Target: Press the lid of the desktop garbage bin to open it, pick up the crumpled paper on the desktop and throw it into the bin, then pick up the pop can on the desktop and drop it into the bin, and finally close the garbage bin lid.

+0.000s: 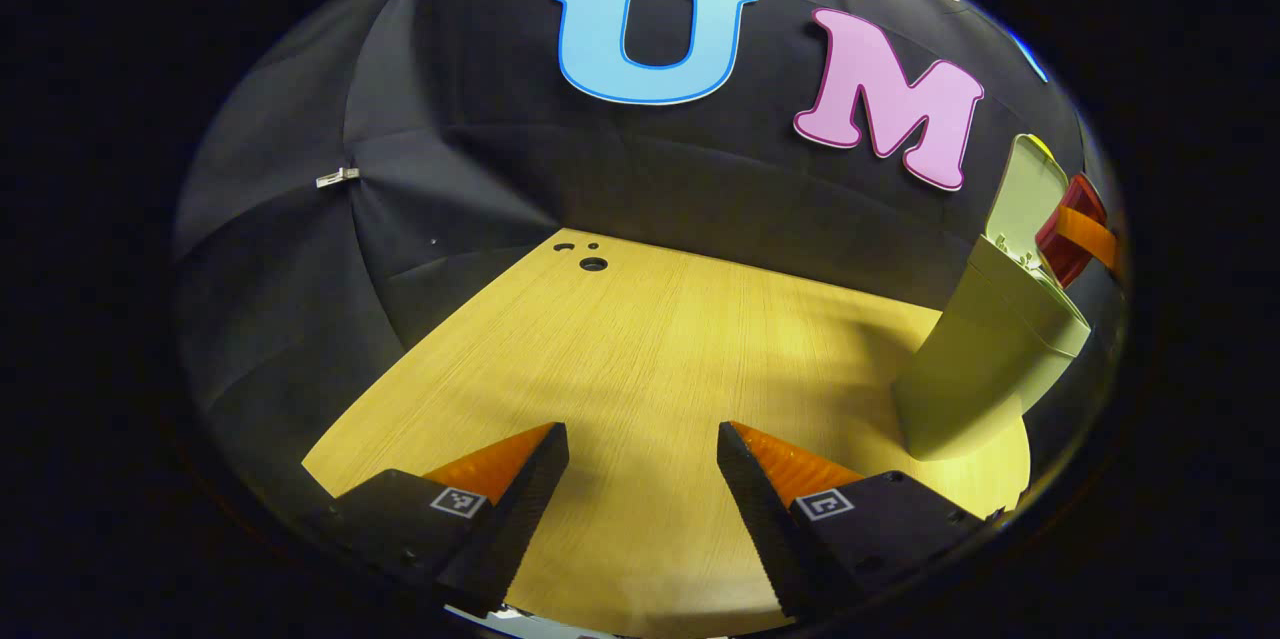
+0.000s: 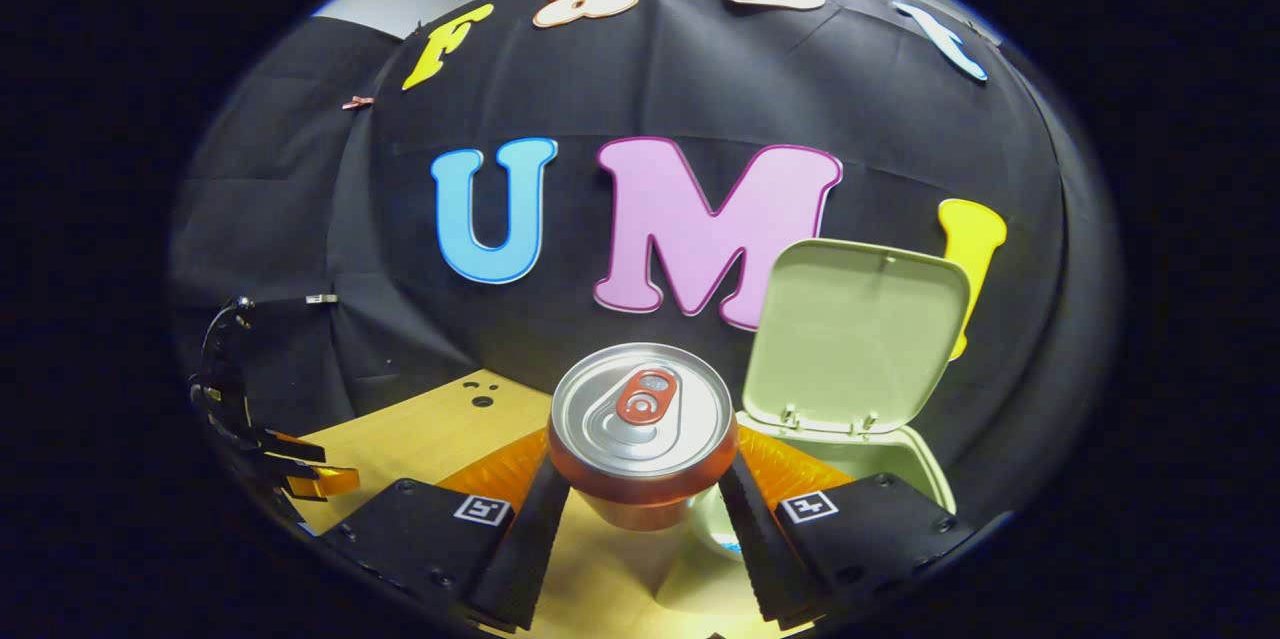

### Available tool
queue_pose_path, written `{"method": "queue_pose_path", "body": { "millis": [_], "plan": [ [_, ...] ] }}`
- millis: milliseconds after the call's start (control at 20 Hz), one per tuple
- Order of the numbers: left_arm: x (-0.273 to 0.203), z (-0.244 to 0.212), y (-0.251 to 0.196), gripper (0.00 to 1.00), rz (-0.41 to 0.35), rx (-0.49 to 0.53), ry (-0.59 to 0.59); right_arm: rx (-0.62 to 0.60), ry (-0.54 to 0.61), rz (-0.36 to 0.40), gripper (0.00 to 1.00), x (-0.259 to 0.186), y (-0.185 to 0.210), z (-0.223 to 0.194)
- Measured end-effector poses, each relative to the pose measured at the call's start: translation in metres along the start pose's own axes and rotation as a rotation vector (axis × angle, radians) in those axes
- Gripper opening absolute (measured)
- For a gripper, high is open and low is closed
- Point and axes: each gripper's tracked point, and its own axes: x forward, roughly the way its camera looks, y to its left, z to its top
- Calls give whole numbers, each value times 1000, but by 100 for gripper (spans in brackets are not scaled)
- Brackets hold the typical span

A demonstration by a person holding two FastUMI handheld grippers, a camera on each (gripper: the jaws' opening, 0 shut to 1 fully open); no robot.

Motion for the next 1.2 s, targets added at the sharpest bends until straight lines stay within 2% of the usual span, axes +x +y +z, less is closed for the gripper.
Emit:
{"method": "queue_pose_path", "body": {
  "millis": [300, 550, 1000, 1200],
  "plan": [
    [10, 6, -9, 96, -2, 31, 0, 6, -23, -124, 82, 5, -62, 8],
    [17, 12, -18, 96, 2, 42, -4, 14, 3, -178, 82, 9, -95, -5],
    [17, 8, -31, 96, 11, 34, 2, 24, 66, -196, 83, 18, -110, -36],
    [11, 13, -33, 96, 15, 42, -22, 27, 72, -199, 93, 22, -109, -37]
  ]
}}
